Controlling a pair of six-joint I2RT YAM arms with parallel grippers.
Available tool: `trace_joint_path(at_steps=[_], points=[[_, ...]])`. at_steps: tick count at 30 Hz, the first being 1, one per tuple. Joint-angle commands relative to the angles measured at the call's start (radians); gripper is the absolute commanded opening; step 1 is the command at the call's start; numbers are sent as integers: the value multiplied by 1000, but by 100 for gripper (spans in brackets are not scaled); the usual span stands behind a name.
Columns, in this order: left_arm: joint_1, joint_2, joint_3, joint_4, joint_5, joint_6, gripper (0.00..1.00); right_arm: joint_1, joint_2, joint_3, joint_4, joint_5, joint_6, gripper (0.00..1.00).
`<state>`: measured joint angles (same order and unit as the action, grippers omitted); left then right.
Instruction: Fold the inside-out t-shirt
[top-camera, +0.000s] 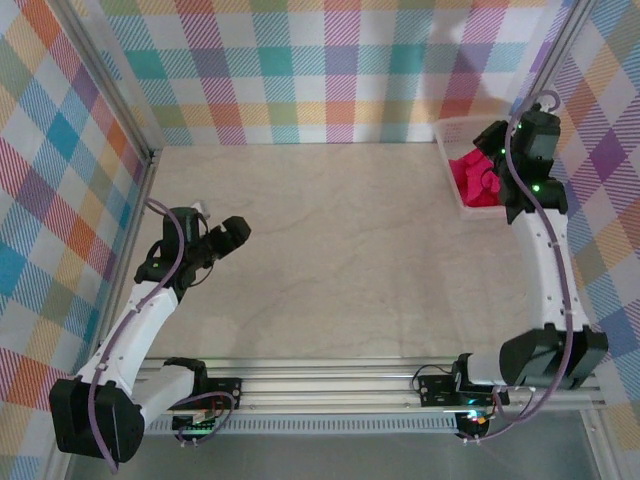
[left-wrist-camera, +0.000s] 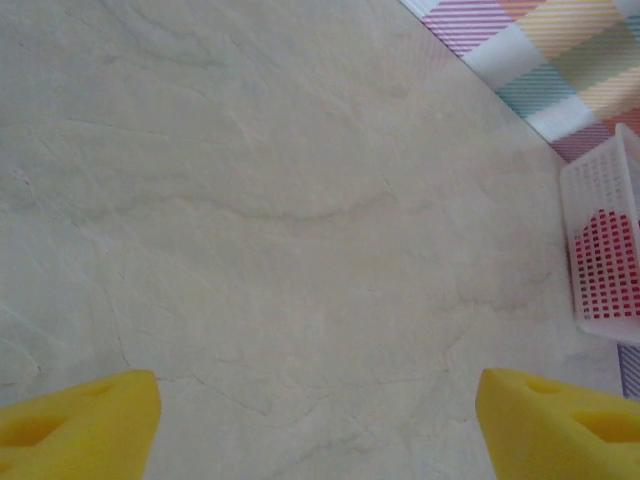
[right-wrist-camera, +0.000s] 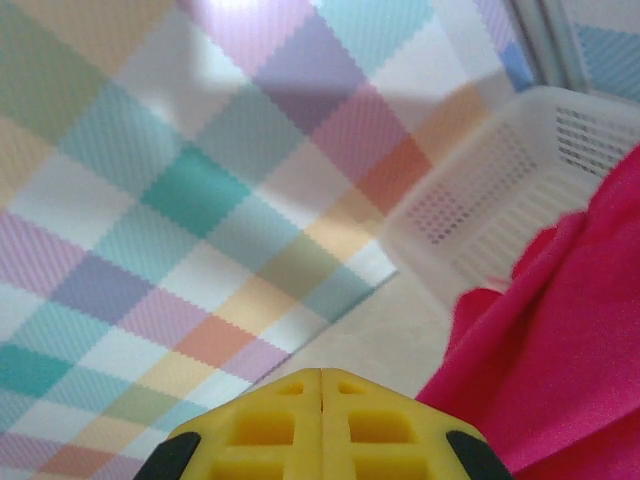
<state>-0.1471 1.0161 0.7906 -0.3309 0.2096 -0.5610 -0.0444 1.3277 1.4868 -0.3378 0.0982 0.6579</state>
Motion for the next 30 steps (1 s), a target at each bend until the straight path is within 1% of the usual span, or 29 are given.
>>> trace_joint_path(at_steps=[1, 3, 5, 7, 9, 12, 14, 16, 19, 22, 23, 25, 26, 28, 29, 30], points=[[-8, -26, 41, -31, 37, 3, 82, 38, -58, 98, 53, -56, -67, 0], [-9, -25, 39, -24, 42, -4, 81, 65, -55, 173, 85, -147, -104, 0], [-11, -20, 38, -10, 52, -13, 81, 113, -26, 261, 93, -239, -142, 0], [-13, -9, 38, 3, 58, -23, 80, 188, 20, 359, 84, -321, -203, 0], [-14, 2, 43, 10, 66, -28, 80, 282, 74, 459, 51, -368, -281, 0], [-15, 11, 53, -3, 68, -25, 80, 388, 136, 525, 26, -440, -312, 0], [-16, 5, 50, -10, 61, -22, 80, 455, 171, 509, 31, -467, -309, 0], [-15, -4, 49, -20, 50, -18, 80, 521, 206, 463, 29, -449, -320, 0], [-15, -20, 49, -40, 38, -4, 80, 590, 256, 298, 86, -376, -291, 0], [-15, -29, 48, -56, 30, 9, 80, 621, 339, 159, 139, -367, -220, 0], [-16, -31, 41, -55, 28, 10, 80, 626, 374, 144, 132, -369, -204, 4], [-16, -30, 24, -39, 36, 9, 80, 629, 457, 160, 61, -371, -176, 26], [-16, -26, 16, -28, 46, 7, 80, 629, 486, 189, 4, -363, -184, 35], [-22, -7, -2, 1, 77, -2, 80, 626, 516, 247, -123, -273, -218, 58], [-31, 0, -12, 17, 85, -13, 80, 620, 505, 249, -152, -231, -230, 67], [-44, 10, -28, 40, 89, -27, 80, 607, 483, 232, -160, -198, -240, 78]])
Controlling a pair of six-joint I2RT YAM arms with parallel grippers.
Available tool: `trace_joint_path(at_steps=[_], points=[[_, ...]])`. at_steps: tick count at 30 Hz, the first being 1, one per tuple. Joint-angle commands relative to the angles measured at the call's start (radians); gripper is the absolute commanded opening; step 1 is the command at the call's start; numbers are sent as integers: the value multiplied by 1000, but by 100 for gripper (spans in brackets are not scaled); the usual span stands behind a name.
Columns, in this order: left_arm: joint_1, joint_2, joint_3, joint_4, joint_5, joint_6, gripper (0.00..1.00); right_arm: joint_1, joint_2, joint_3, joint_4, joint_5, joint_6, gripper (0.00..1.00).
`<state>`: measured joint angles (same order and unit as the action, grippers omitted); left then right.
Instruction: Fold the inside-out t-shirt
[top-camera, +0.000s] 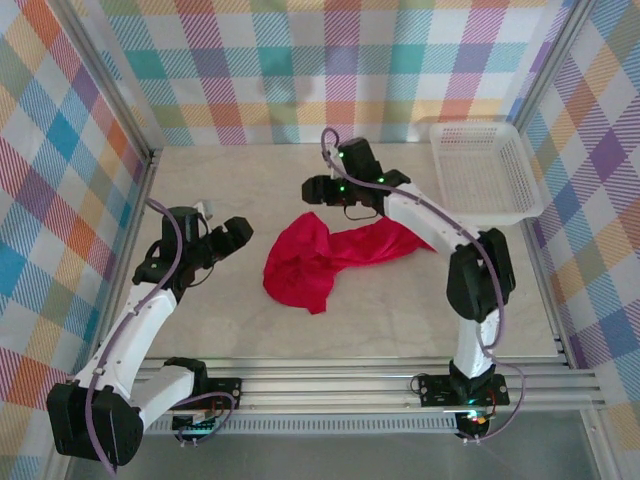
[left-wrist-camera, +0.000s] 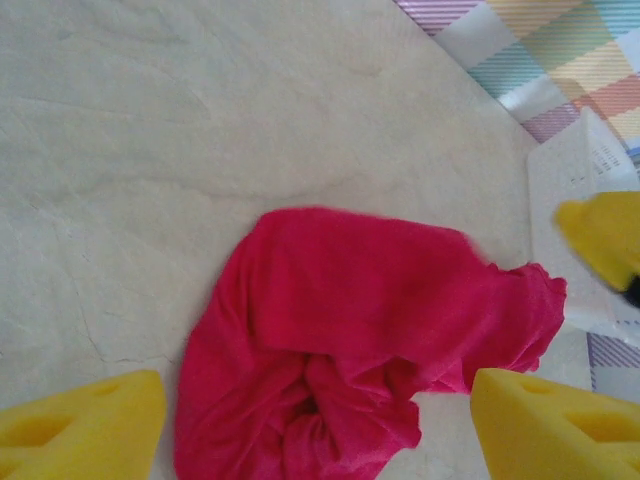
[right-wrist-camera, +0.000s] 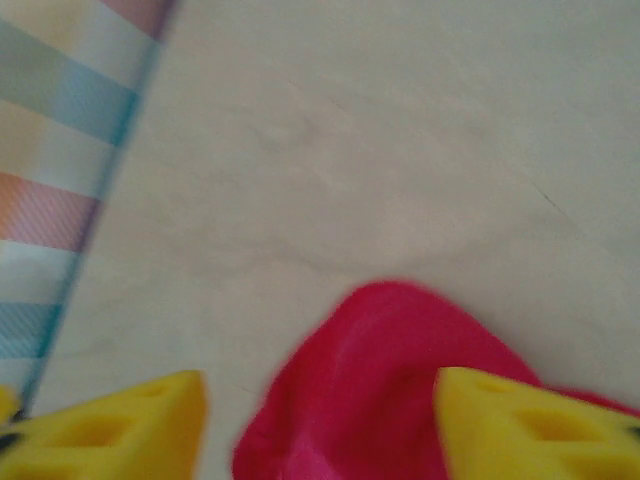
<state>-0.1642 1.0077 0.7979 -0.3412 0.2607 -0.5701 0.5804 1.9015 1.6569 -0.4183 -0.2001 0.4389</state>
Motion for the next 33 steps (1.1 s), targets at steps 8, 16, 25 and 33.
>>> trace_joint_path(at_steps=[8, 16, 25, 33], points=[[-302, 228, -44, 211, -89, -99, 87, -236, -347, -312, -18, 108, -2, 92], [-503, 607, 199, 103, -202, -70, 89, -309, -463, -635, 24, 129, 26, 92], [-509, 786, 275, -9, -317, -94, 20, -317, -426, -743, 58, 127, 58, 91], [-386, 474, 256, -251, -497, 6, 0, -309, -376, -721, 45, 113, 115, 87]])
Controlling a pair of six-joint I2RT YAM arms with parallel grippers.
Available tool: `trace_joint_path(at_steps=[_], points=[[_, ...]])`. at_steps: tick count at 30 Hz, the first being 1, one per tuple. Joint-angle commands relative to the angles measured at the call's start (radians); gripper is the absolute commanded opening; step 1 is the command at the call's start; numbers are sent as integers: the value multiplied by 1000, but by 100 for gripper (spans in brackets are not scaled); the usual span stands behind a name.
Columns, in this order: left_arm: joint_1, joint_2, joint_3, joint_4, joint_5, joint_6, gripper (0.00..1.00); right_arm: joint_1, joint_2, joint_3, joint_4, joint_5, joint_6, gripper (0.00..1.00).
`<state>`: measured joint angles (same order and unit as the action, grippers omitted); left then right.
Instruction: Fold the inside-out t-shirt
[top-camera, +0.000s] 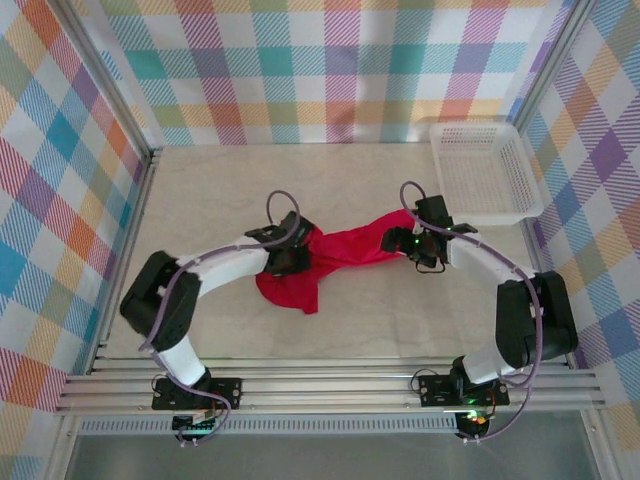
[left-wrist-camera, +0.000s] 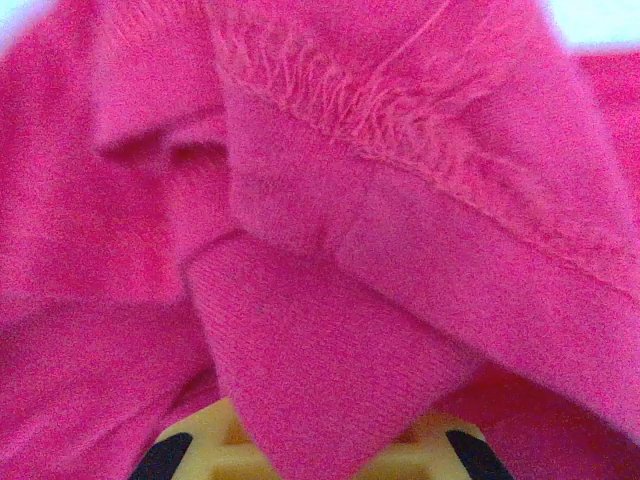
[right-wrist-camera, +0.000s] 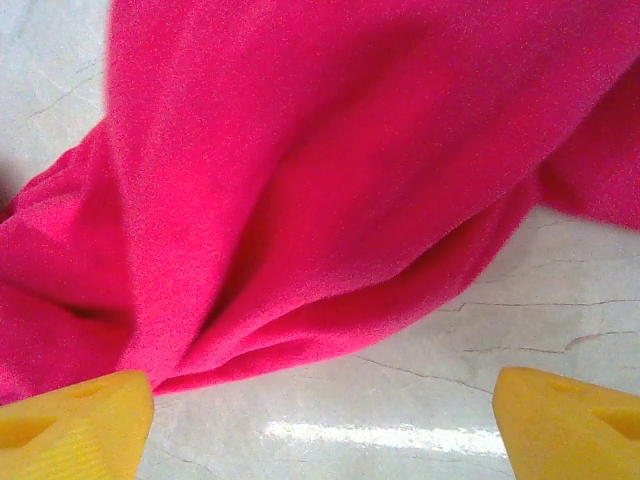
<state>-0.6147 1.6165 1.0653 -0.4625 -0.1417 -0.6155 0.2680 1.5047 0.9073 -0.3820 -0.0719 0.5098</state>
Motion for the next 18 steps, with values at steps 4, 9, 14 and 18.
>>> trace_joint_path(at_steps=[4, 9, 14, 18], points=[[141, -253, -76, -135, -31, 84, 2, 40, 77, 37, 64, -32, 99, 86], [158, -224, -114, -123, 17, 90, 3, 119, 180, 128, 78, -12, 139, 86], [162, -203, -108, -144, 14, 93, 2, 174, 298, 232, 85, -12, 186, 83], [179, -253, -90, -185, -14, 106, 2, 181, 321, 279, 60, 7, 192, 26]])
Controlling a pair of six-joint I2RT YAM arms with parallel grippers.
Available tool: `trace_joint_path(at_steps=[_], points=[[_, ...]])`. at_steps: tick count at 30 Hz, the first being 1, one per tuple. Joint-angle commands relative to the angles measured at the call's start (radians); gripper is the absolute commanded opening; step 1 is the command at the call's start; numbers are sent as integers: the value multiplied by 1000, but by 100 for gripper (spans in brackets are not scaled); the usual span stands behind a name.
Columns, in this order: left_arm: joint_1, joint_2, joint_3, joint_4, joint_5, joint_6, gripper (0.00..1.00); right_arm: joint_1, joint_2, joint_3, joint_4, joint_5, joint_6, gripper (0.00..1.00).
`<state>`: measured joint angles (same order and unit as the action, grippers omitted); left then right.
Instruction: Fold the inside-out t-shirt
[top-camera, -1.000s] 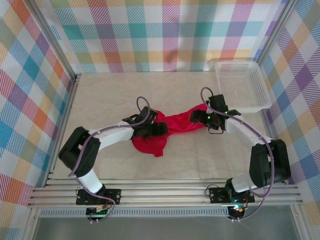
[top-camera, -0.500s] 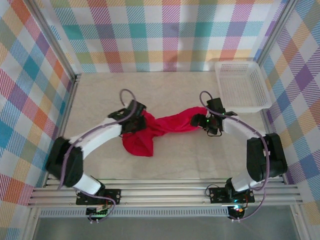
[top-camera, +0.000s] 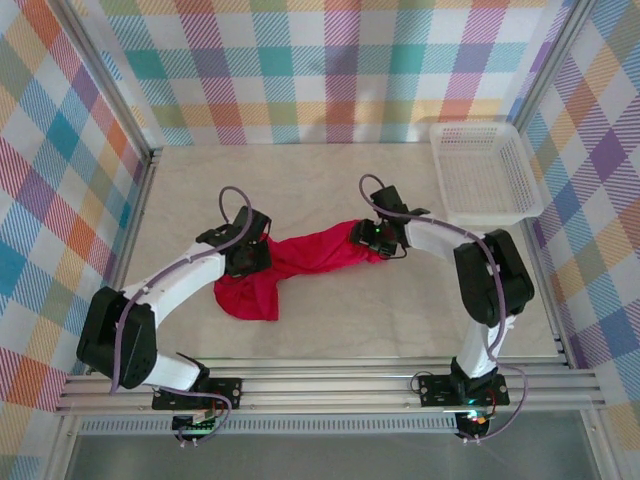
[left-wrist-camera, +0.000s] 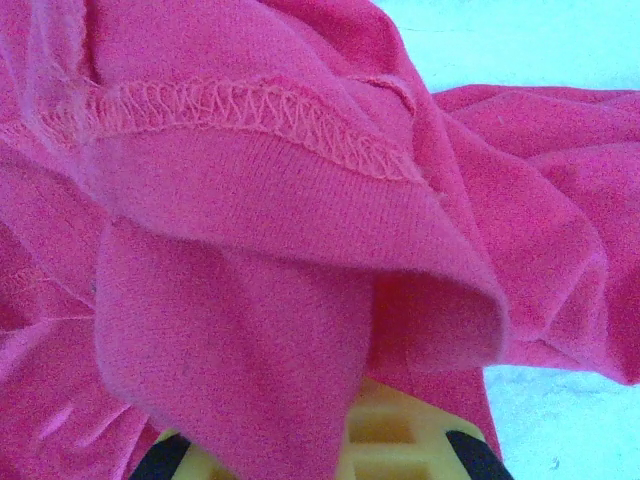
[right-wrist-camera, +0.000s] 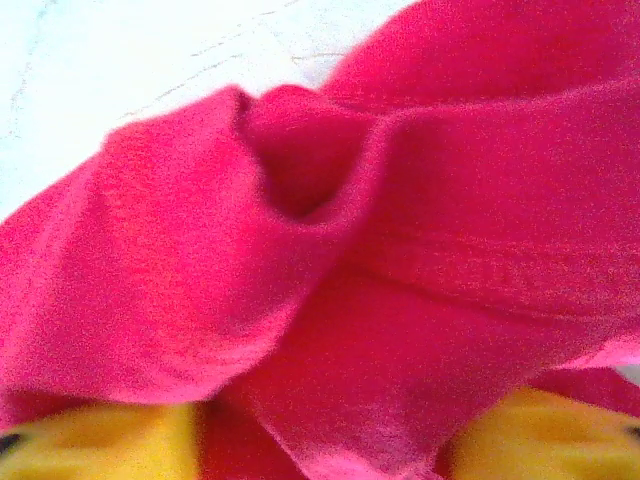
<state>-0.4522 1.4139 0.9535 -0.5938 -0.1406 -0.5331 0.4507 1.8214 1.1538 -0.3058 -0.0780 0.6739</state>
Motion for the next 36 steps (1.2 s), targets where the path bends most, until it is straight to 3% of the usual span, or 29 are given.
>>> trace_joint_path(at_steps=[1, 3, 13, 20, 23, 26, 27, 29, 30, 33, 36], points=[[24, -67, 29, -68, -23, 29, 1, -3, -14, 46, -42, 38, 13, 12], [44, -98, 55, -108, -46, 38, 1, -15, -68, 82, -107, 74, -37, 0], [125, -274, 307, -317, -228, 71, 1, -111, -476, 236, -399, 215, -257, 0], [126, -347, 395, -325, -208, 98, 1, -118, -549, 332, -467, 223, -283, 0], [125, -323, 371, -283, -123, 125, 2, -118, -501, 355, -453, 208, -269, 0], [126, -219, 329, -239, -32, 125, 2, -120, -400, 370, -418, 182, -244, 6], [126, -170, 305, -214, -5, 122, 2, -122, -348, 382, -402, 175, -235, 16], [124, -74, 277, -176, 26, 117, 0, -139, -216, 450, -409, 154, -224, 47], [124, -29, 268, -165, 19, 112, 0, -149, -131, 519, -448, 151, -223, 53], [124, 45, 261, -170, -19, 99, 0, -152, 60, 708, -585, 143, -240, 57], [124, 28, 227, -150, -14, 92, 0, -127, 75, 675, -584, 85, -242, 58]])
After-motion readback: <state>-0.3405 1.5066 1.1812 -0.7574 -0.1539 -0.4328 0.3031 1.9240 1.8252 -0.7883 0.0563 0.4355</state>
